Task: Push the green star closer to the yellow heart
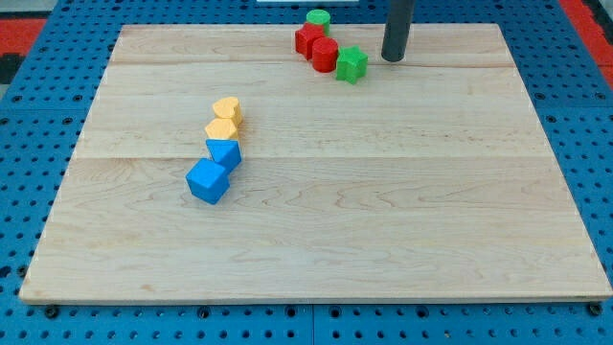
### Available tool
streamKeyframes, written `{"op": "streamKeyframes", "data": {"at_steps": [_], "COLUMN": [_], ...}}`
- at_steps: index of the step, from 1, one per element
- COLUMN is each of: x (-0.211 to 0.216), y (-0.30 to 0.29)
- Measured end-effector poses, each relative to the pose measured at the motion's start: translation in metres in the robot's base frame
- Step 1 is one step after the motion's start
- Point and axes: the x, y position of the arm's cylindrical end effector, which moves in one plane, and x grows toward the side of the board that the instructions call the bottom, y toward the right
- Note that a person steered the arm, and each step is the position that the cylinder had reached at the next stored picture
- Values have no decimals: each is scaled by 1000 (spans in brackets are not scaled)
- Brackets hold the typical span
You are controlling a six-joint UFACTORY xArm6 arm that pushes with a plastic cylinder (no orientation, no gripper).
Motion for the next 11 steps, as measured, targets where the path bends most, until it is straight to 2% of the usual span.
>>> {"op": "streamKeyframes", "data": {"at_steps": [4, 5, 6, 8, 11], "x": [8, 8, 12, 19, 69], "y": [-5, -56, -84, -84, -113]}}
